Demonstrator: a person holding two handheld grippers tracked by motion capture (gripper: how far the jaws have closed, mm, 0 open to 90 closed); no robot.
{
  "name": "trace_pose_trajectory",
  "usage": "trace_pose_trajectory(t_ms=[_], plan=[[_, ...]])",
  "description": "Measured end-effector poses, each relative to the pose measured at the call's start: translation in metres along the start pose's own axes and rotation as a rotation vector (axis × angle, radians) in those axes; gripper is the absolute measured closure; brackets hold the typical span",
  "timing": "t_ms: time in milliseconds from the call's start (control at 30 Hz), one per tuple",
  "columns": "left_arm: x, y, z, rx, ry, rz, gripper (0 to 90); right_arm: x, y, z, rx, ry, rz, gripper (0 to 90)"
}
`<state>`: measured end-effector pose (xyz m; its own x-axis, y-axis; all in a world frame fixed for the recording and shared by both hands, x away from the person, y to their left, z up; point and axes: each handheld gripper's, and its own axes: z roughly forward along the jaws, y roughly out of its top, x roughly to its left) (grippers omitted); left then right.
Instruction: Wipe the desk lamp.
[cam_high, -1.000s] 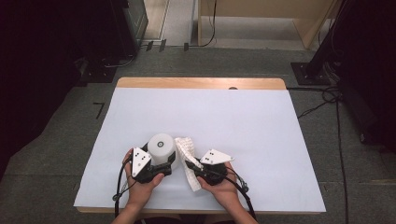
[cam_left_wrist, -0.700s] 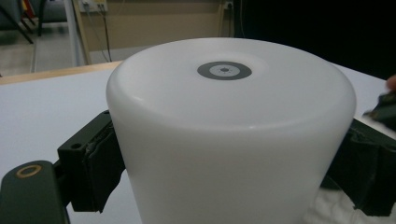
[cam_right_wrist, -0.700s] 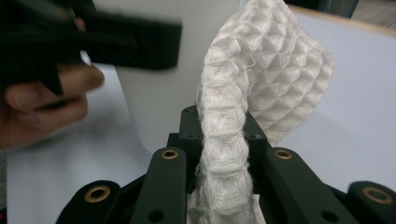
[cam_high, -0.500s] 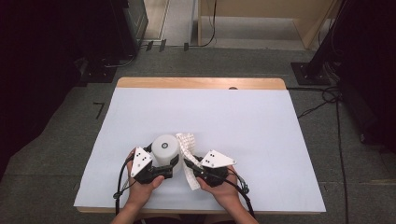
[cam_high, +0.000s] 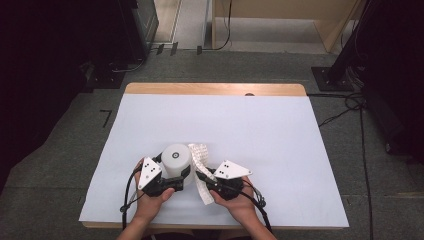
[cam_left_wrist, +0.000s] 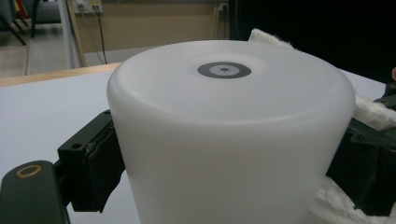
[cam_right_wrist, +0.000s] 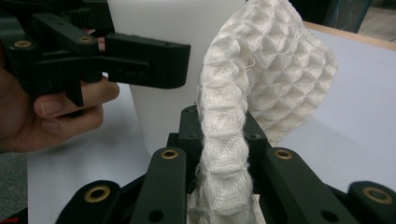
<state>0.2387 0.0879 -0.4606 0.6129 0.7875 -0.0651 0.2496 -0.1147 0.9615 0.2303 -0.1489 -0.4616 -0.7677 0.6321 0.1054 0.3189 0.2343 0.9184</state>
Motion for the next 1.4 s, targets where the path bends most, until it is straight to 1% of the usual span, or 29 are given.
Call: trace_pose_trajectory(t_ms=[33,67,133,167,233,333,367,433,467,533,600,767,800,833,867,933,967,1000,1033,1067,1100,1133,1167,1200,1267,1367,1400], plan=[[0.0,0.0,0.0,-0.003,-0.001,0.002,8.8,0.0,-0.001,0.0,0.003,0.0,-0.002,76.8],[0.0,0.001,-0.002,-0.013,-0.003,-0.003,8.8,0.0,-0.003,0.002,0.016,0.002,0.002,76.8],[0.002,0.002,-0.003,-0.024,-0.006,-0.001,8.8,0.0,-0.008,0.008,0.05,0.001,-0.003,76.8],[0.002,0.002,-0.003,-0.024,-0.006,-0.001,8.8,0.0,-0.008,0.008,0.05,0.001,-0.003,76.8],[0.004,0.002,-0.004,-0.033,-0.008,0.004,8.8,-0.001,-0.01,0.01,0.071,-0.003,0.0,76.8],[0.005,-0.001,-0.002,-0.021,-0.013,0.012,8.7,-0.008,-0.008,0.005,0.052,-0.015,0.02,76.8],[0.005,-0.004,0.001,0.0,0.0,0.028,8.7,-0.01,-0.008,0.004,0.047,-0.018,0.032,76.8],[0.003,-0.008,0.004,0.024,0.02,0.067,8.7,-0.014,-0.009,0.002,0.039,-0.026,0.05,76.8],[0.003,-0.009,0.005,0.029,0.026,0.076,8.7,-0.016,-0.009,0.001,0.035,-0.031,0.061,76.8],[0.003,-0.01,0.006,0.036,0.021,0.072,8.7,-0.018,-0.01,0.001,0.032,-0.035,0.073,76.8],[0.004,-0.011,0.006,0.032,0.019,0.064,8.7,-0.02,-0.011,0.001,0.033,-0.041,0.073,76.8],[0.005,-0.011,0.004,0.036,0.013,0.069,8.5,-0.021,-0.011,0.0,0.035,-0.043,0.078,76.8],[0.004,-0.011,0.004,0.036,0.029,0.068,8.3,-0.021,-0.011,0.0,0.033,-0.043,0.078,76.7],[0.004,-0.011,0.004,0.036,0.029,0.068,8.0,-0.021,-0.011,0.0,0.033,-0.043,0.078,76.7],[0.001,-0.009,0.003,0.024,0.048,0.065,7.3,-0.023,-0.011,-0.002,0.027,-0.048,0.082,76.5],[-0.005,-0.008,0.002,0.03,0.075,0.076,7.2,-0.025,-0.01,-0.003,0.021,-0.052,0.087,76.5],[-0.005,-0.008,0.002,0.03,0.075,0.076,7.2,-0.025,-0.01,-0.003,0.021,-0.052,0.087,76.5],[-0.008,-0.007,0.002,0.03,0.098,0.076,7.2,-0.026,-0.01,-0.004,0.021,-0.054,0.087,76.5],[-0.012,-0.007,0.002,0.03,0.146,0.065,7.1,-0.027,-0.01,-0.005,0.017,-0.059,0.09,76.5],[-0.012,-0.007,0.002,0.03,0.146,0.065,7.1,-0.027,-0.01,-0.005,0.017,-0.059,0.09,76.5],[-0.018,-0.008,0.003,0.031,0.19,0.06,6.7,-0.027,-0.011,-0.005,0.017,-0.06,0.093,76.5],[-0.021,-0.008,0.003,0.039,0.21,0.066,6.8,-0.027,-0.011,-0.005,0.017,-0.061,0.092,76.4],[-0.021,-0.008,0.003,0.039,0.21,0.066,6.8,-0.027,-0.011,-0.004,0.018,-0.06,0.09,76.4],[-0.025,-0.009,0.006,0.052,0.24,0.069,6.8,-0.026,-0.011,-0.004,0.022,-0.058,0.092,76.4],[-0.024,-0.008,0.007,0.061,0.247,0.069,7.1,-0.024,-0.012,-0.002,0.024,-0.056,0.088,76.4],[-0.02,-0.006,0.004,0.052,0.194,0.053,8.5,-0.02,-0.013,0.002,0.041,-0.042,0.083,76.4],[-0.019,-0.005,0.003,0.051,0.183,0.056,8.6,-0.019,-0.014,0.003,0.044,-0.038,0.082,76.4]])
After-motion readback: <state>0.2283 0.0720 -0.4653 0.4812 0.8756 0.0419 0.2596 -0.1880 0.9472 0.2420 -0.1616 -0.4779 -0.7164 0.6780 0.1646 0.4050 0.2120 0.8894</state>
